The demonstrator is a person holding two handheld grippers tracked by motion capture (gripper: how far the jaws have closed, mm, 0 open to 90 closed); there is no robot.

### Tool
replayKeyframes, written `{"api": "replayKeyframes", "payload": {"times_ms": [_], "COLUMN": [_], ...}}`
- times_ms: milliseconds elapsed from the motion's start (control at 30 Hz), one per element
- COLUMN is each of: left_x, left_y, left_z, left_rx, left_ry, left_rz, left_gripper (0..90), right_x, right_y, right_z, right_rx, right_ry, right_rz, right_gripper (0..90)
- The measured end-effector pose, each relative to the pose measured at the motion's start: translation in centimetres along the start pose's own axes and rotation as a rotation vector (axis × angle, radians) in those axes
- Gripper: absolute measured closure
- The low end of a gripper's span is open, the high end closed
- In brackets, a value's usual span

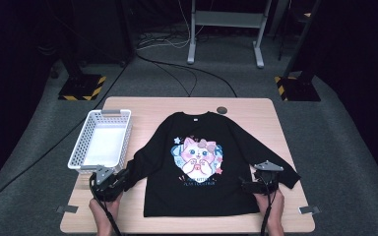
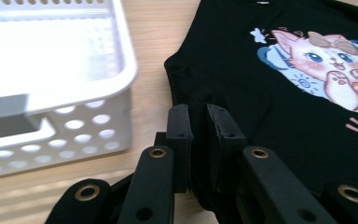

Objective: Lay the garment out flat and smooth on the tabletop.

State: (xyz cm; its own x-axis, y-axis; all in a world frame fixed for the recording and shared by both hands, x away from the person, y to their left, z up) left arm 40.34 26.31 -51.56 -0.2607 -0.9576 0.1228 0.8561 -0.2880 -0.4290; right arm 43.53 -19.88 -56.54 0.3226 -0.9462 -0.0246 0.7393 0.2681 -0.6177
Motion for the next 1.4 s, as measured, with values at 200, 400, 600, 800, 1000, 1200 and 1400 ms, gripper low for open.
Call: {"api": "replayKeyframes", "payload": {"times_ms": [200,400,600,800,1000,1200,1400], "left_x": [-1.2,-2.0,-2.7,-3.4,-4.0,-4.9,-5.8], "left_y": [-0.1,-0.1,0.0,0.3,0.5,0.5,0.1], "left_z": [-0.6,-1.2,-1.7,-2.4,-3.2,-3.3,-3.3], "left_rx": [-0.015,-0.034,-0.052,-0.082,-0.105,-0.099,-0.091], "left_ry": [-0.002,-0.010,0.023,0.042,0.065,0.021,-0.035], "left_rz": [0.021,0.038,0.083,0.114,0.151,0.148,0.142], "left_gripper": [79.8,79.7,79.5,78.8,78.2,76.0,72.3], "right_x": [0.0,0.0,0.0,0.0,0.0,0.2,0.5], "right_y": [0.0,0.0,0.0,0.0,0.0,-0.2,-0.5], "right_z": [0.0,0.0,0.0,0.0,0.0,-0.1,-0.4], "right_rx": [0.000,0.000,0.000,0.000,-0.004,-0.009,-0.009], "right_ry": [0.001,0.000,0.001,0.001,0.002,0.003,0.004], "right_rz": [0.000,0.000,0.000,0.000,-0.003,-0.007,-0.009], "right_gripper": [2.1,2.2,2.2,2.2,2.1,2.2,2.2]}}
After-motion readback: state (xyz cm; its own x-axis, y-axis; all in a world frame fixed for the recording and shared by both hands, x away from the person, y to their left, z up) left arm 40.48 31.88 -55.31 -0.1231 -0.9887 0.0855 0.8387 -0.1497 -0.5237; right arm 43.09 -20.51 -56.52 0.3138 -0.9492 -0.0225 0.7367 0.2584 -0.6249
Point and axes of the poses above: each handheld gripper's, and its own axes: y roughly forward along the jaws, z roughly out of its top, x roughly to its right, the point moved 8 cm from there along y, roughly forward along the jaws, and after that the axes turned 7 degrees about x, right-handed, at the moved point
